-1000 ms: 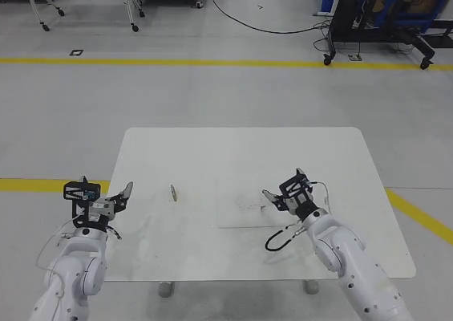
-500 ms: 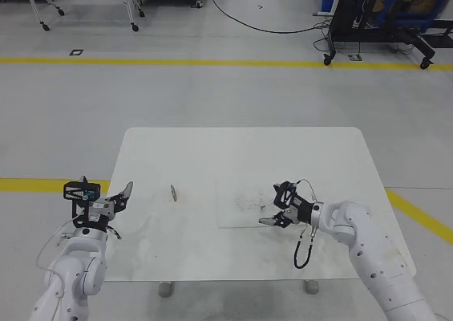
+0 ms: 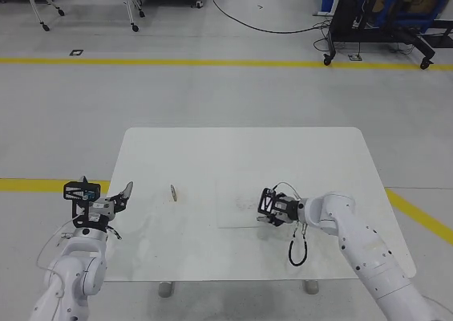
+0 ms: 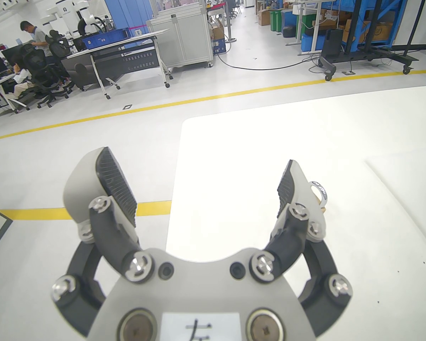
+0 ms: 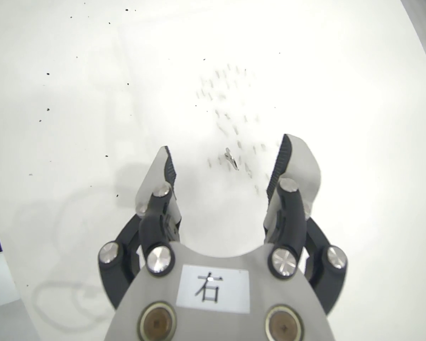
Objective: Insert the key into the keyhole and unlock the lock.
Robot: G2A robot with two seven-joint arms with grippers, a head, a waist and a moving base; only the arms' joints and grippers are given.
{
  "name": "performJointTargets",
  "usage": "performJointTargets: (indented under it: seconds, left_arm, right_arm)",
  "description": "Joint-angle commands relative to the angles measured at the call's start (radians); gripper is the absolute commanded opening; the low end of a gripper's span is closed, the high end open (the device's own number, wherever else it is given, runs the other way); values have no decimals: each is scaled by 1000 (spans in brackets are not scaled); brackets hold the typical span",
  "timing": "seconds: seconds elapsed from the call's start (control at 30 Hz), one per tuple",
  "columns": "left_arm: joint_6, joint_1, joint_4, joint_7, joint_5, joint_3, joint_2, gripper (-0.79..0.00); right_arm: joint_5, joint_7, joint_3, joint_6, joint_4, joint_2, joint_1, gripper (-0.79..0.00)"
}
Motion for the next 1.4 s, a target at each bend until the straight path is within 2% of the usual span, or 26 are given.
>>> performJointTargets:
  seconds: [0.0, 0.07, 0.1, 0.17, 0.43, 0.6, 0.7, 1.13, 1.23, 1.37]
  left_arm:
    - [0, 0, 0, 0, 0, 0, 0, 0]
    - [0, 0, 0, 0, 0, 0, 0, 0]
    - [0, 0, 0, 0, 0, 0, 0, 0]
    - [0, 0, 0, 0, 0, 0, 0, 0]
    - [0, 0, 0, 0, 0, 0, 0, 0]
    - [0, 0, 0, 0, 0, 0, 0, 0]
    - [0, 0, 0, 0, 0, 0, 0, 0]
    - [-4, -2, -2, 0, -1, 2, 0, 0]
    - [-64, -47, -38, -21, 11, 36, 0, 0]
    - [-173, -148, -61, -114, 43, 142, -4, 0]
  right_arm:
    - [1, 3, -15, -9, 15, -2, 13, -465]
    - [3, 4, -29, -22, 27, -3, 25, -508]
    - [5, 2, -34, -28, 34, -4, 31, -573]
    - [1, 1, -40, -30, 42, -4, 39, -785]
    - [-15, -72, -8, -32, 20, 11, 27, -785]
    - [-25, -174, 7, -51, 21, 21, 5, -785]
    - [-24, -240, 14, -29, 49, 24, -6, -785]
    - [-24, -240, 14, -29, 49, 24, -6, -785]
    - [-25, -257, 0, -17, 41, 22, -13, -785]
    - [-95, -286, -41, -31, 37, 21, 15, -785]
